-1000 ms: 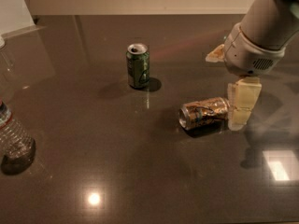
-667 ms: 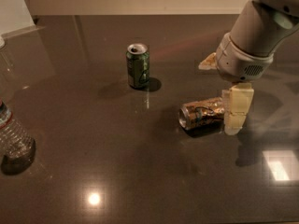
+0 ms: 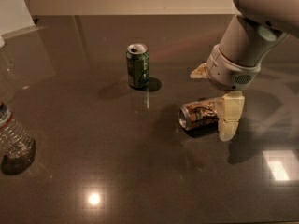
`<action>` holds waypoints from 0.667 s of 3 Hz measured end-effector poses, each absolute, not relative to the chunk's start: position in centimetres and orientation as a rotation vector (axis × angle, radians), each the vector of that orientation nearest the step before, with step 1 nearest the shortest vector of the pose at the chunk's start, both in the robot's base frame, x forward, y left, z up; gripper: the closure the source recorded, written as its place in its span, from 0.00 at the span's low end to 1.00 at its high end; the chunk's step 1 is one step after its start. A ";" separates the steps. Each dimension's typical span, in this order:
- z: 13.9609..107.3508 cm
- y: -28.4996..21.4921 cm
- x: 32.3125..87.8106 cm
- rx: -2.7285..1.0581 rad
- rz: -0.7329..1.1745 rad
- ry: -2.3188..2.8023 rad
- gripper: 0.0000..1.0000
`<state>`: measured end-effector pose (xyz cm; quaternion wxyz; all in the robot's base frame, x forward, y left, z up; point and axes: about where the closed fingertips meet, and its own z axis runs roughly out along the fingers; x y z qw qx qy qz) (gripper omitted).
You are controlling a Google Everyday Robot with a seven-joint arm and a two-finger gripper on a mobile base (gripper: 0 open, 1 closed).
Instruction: Place orange can upright
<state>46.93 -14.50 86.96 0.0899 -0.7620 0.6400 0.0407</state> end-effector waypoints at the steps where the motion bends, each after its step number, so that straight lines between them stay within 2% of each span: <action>1: 86.0 -14.4 46.9 -2.293 0.090 1.868 0.00; 2: 84.8 -14.6 47.0 -2.328 0.051 1.845 0.00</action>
Offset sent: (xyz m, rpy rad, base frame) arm 0.0030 -0.0055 -0.0365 -0.0746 -0.0483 0.0826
